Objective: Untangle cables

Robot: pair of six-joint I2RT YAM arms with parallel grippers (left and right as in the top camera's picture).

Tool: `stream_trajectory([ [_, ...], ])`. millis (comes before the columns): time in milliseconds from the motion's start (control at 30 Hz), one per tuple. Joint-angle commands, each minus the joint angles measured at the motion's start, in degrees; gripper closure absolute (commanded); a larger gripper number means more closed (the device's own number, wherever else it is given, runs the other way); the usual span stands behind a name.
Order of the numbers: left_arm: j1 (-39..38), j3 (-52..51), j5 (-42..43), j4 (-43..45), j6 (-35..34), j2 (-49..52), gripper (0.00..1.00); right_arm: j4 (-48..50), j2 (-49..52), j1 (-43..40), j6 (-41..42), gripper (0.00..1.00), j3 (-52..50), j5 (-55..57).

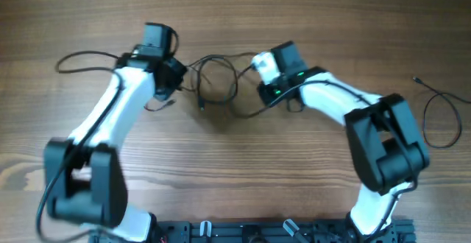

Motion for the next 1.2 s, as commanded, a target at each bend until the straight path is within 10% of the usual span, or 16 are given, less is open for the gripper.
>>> stream_trajectory([
  [0,4.79,0.02,-1.44,-0.35,1.27,-6.82,0.96,-6.27,-7.23,-10.34,5.97,0.96,0.02,2.32],
  [300,5.09,-0.09,-1.68,-4.94,1.22,-6.34,0.96,-3.61,-37.73,-36.48,16.90,0.96,0.02,-9.73],
  [600,6.99,-0.20,-15.58,-8.50,0.85,-6.08,0.96,-3.30,-39.23,-51.06,28.50,0.96,0.00,-6.71],
  [800,9.51,-0.20,-5.35,-9.33,-16.39,-5.64,0.96,-8.41,-39.23,-56.52,45.88,0.96,0.00,-3.10],
  [1167,-5.55,-0.20,2.21,2.60,2.38,4.50,0.96,-5.40,-37.03,-30.27,13.16,0.96,-0.04,-16.94],
])
